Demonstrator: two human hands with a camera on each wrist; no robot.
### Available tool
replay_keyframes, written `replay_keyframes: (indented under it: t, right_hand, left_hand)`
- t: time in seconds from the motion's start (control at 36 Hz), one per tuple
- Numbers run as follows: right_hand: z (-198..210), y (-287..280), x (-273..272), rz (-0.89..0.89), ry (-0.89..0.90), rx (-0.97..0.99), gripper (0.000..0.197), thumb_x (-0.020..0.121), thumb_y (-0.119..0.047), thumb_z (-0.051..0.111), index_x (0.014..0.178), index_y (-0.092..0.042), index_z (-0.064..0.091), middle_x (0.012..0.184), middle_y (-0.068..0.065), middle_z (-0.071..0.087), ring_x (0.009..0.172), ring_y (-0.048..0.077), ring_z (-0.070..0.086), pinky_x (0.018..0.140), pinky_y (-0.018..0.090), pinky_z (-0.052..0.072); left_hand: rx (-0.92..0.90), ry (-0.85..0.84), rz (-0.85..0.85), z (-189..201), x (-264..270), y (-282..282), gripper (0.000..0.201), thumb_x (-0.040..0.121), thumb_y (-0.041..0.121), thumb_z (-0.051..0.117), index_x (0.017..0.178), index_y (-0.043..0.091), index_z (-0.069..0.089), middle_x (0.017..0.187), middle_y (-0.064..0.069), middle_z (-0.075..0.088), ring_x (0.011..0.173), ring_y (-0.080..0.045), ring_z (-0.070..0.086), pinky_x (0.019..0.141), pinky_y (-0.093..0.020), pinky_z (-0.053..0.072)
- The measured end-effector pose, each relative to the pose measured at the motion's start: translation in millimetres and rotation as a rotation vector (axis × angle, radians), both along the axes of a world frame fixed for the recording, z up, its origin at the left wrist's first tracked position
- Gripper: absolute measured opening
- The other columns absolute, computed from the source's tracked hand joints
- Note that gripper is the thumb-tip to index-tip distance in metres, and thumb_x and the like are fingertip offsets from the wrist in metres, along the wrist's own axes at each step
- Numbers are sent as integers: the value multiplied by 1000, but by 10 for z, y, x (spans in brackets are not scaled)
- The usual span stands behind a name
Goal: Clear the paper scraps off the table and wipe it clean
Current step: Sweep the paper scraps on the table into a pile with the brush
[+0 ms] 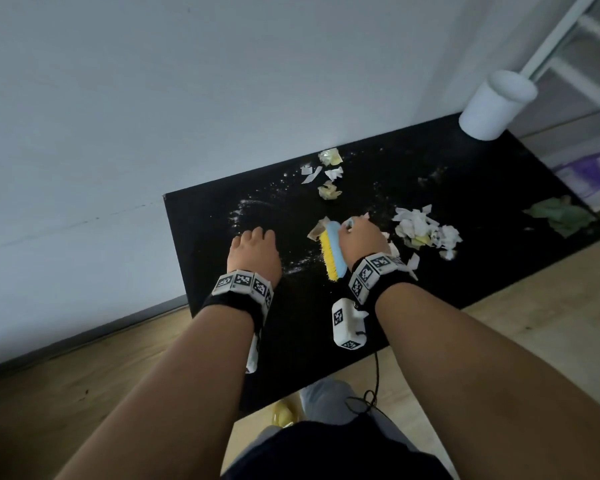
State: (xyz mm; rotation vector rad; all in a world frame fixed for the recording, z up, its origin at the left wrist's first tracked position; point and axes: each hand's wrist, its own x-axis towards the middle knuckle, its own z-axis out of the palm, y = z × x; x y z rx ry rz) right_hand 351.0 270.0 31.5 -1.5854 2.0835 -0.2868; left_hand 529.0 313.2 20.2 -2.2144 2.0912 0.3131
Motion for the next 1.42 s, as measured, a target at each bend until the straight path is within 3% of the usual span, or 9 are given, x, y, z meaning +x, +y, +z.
replay_keyframes:
  t: [0.08, 0.22, 0.33, 0.61, 0.94, 1.14, 1.22, 1.31, 1.42]
  right_hand:
    - [42, 75, -94, -46, 24, -30, 33, 101, -27, 37, 122, -13, 58, 116, 8, 64, 105, 25, 60, 77, 32, 41]
    - [137, -54, -178, -37, -29, -87, 23, 99, -29, 40, 91, -17, 59, 90, 4, 61, 77, 19, 53, 60, 28, 35]
    - [308, -226, -250, -63, -59, -154, 22, 100, -30, 43, 100, -17, 60, 87, -1, 56, 73, 13, 51, 53, 23, 33]
    - [534, -878, -457, 90, -121, -288, 27, 99, -28, 47, 118, -22, 64, 112, 2, 67, 93, 18, 61, 71, 24, 41]
    - [325, -2061, -769, 426, -130, -273, 29, 97, -22, 48, 117, -15, 67, 109, 10, 69, 99, 29, 62, 84, 35, 49]
    - [158, -2619, -766, 571, -76, -193, 30, 93, -22, 43, 92, -5, 67, 77, 15, 61, 73, 34, 55, 63, 37, 46]
    - [26, -2793, -699, 642, -15, -136, 26, 95, -18, 46, 74, -15, 60, 62, 4, 47, 65, 26, 45, 56, 31, 32]
    - [-47, -2865, -633, 691, -52, -85, 27, 97, -19, 45, 87, -20, 70, 73, 5, 60, 74, 27, 55, 60, 28, 37]
    - [-142, -2826, -550, 746, -58, -43, 27, 92, -12, 44, 73, -11, 63, 72, 3, 59, 72, 28, 56, 54, 28, 42]
  left_hand:
    - [3, -2, -17, 10, -18, 19, 42, 100, 27, 43, 140, 14, 40, 145, -7, 41, 134, -26, 38, 112, -40, 29]
    - [-7, -3, -22, 49, -70, -18, 42, 100, 27, 43, 140, 14, 42, 143, -7, 43, 133, -26, 39, 113, -40, 30]
    - [-27, 7, -31, 116, -172, -116, 41, 99, 27, 44, 138, 15, 43, 141, -6, 45, 131, -26, 41, 111, -40, 32]
    - [-78, -22, 3, 192, -448, -595, 37, 98, 29, 45, 133, 15, 46, 137, -6, 48, 129, -26, 43, 110, -40, 32]
    - [-11, 45, 266, 54, -924, -1364, 40, 99, 28, 44, 136, 14, 44, 141, -6, 45, 132, -26, 41, 112, -41, 32]
    - [11, 48, 387, -114, -1083, -1618, 44, 99, 28, 43, 140, 13, 42, 145, -6, 43, 134, -25, 38, 113, -40, 29]
    - [27, 46, 423, -182, -1129, -1680, 45, 99, 28, 44, 141, 13, 40, 144, -7, 42, 135, -26, 38, 113, -40, 28]
    - [44, 31, 449, -223, -1145, -1709, 45, 99, 29, 44, 141, 13, 41, 144, -7, 43, 134, -26, 39, 113, -40, 29]
    - [57, 15, 476, -243, -1155, -1695, 43, 98, 30, 45, 138, 14, 44, 140, -7, 46, 129, -27, 43, 110, -41, 33]
